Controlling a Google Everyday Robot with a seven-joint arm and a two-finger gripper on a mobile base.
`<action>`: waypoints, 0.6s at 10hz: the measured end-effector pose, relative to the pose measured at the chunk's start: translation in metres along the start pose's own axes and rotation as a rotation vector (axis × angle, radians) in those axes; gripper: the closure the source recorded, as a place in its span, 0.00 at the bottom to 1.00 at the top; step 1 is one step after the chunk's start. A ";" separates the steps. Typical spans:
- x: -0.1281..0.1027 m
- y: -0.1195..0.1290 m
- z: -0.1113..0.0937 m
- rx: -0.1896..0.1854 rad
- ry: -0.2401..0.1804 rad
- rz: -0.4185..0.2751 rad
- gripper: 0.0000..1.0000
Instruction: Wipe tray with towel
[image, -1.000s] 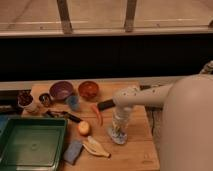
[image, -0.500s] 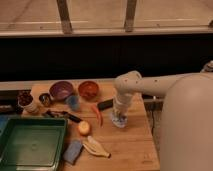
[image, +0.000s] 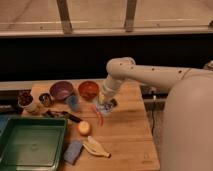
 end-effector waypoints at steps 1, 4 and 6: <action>0.000 0.016 -0.001 -0.028 0.002 -0.041 1.00; 0.003 0.024 -0.003 -0.046 0.002 -0.065 1.00; 0.002 0.026 -0.002 -0.047 0.002 -0.069 1.00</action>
